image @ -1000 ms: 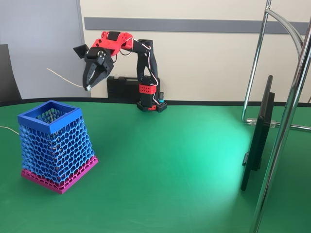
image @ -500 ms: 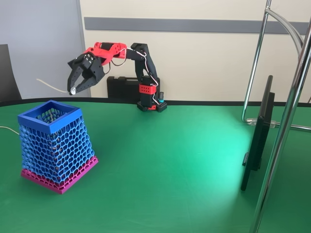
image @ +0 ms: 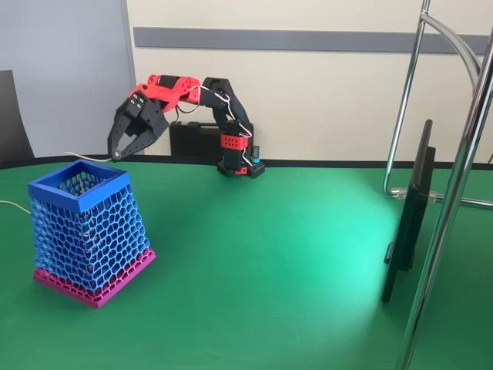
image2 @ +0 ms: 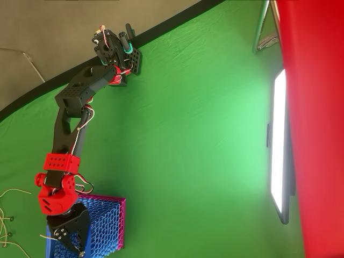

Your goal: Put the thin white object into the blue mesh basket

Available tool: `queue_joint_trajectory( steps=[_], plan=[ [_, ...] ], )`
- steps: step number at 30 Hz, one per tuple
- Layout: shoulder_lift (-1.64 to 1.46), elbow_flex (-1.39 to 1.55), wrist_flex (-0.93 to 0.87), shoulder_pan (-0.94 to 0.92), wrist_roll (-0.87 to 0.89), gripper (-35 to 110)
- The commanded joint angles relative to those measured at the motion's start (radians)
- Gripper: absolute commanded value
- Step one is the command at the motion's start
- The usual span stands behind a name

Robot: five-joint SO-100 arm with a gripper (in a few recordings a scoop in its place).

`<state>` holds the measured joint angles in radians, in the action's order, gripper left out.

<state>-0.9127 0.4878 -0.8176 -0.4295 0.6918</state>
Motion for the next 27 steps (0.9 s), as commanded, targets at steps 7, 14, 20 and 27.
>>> queue_joint_trajectory(
  steps=[7,14,20,27],
  plan=[
    [-0.012,-0.015,-0.015,-0.043,0.196,14],
    [-0.026,0.009,-0.006,-0.038,0.229,18],
    [-0.046,0.008,-0.021,-0.037,0.278,29],
    [-0.057,-0.043,-0.083,-0.034,0.336,37]
  ],
)
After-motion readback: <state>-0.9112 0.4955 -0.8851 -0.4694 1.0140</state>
